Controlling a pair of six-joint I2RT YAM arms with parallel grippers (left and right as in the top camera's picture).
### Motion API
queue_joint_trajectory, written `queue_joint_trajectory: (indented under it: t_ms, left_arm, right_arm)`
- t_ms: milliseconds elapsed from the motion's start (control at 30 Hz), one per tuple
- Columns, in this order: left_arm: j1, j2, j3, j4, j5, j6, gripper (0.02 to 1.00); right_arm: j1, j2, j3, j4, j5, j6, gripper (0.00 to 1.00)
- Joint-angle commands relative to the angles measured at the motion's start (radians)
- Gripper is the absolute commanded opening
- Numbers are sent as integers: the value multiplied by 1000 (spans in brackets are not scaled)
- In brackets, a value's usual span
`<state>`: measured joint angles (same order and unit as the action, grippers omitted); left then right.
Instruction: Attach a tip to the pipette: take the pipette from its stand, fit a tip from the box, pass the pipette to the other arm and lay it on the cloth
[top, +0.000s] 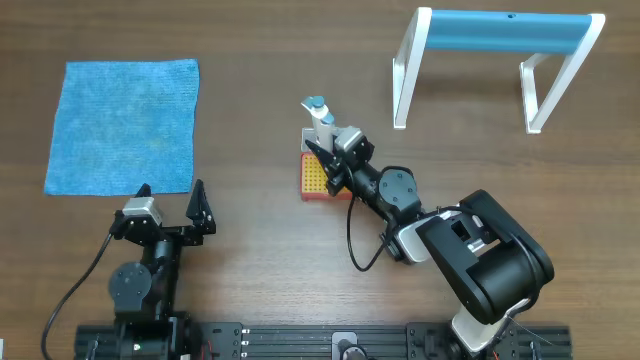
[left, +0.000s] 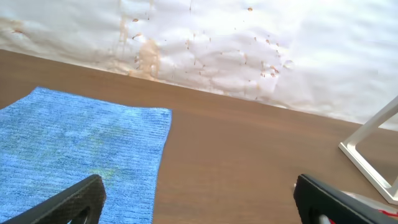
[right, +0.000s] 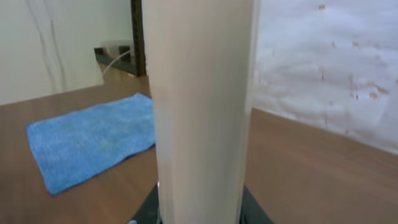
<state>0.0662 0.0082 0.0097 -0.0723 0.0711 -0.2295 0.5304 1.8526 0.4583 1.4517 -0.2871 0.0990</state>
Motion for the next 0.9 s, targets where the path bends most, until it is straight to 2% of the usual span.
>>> queue_joint_trajectory:
  t_ms: [33, 233, 500, 567, 667, 733, 800, 900]
  left_arm:
    - [-4, -5, -4, -3, -11, -2, 982]
    - [-4, -5, -4, -3, -11, -2, 982]
    - [-4, -5, -4, -3, -11, -2, 982]
    - [-4, -5, -4, -3, -11, -2, 980]
    - [-4, -5, -4, -3, -11, -2, 982]
    - [-4, -5, -4, -3, -11, -2, 982]
    - [-4, -5, -4, -3, -11, -2, 980]
    - [-4, -5, -4, -3, -11, -2, 982]
  right_arm:
    - [-6, -71, 36, -5, -23, -11, 73]
    - [-6, -220, 60, -136, -20, -12, 73]
    - [31, -492, 210, -591, -21, -19, 71]
    - [63, -539, 270, -754, -49, -19, 73]
    - [120, -553, 399, -1073, -174, -18, 71]
    - [153, -546, 475, -1242, -213, -18, 71]
    - [187, -529, 538, -1368, -212, -18, 71]
    - [214, -493, 569, -1410, -212, -18, 71]
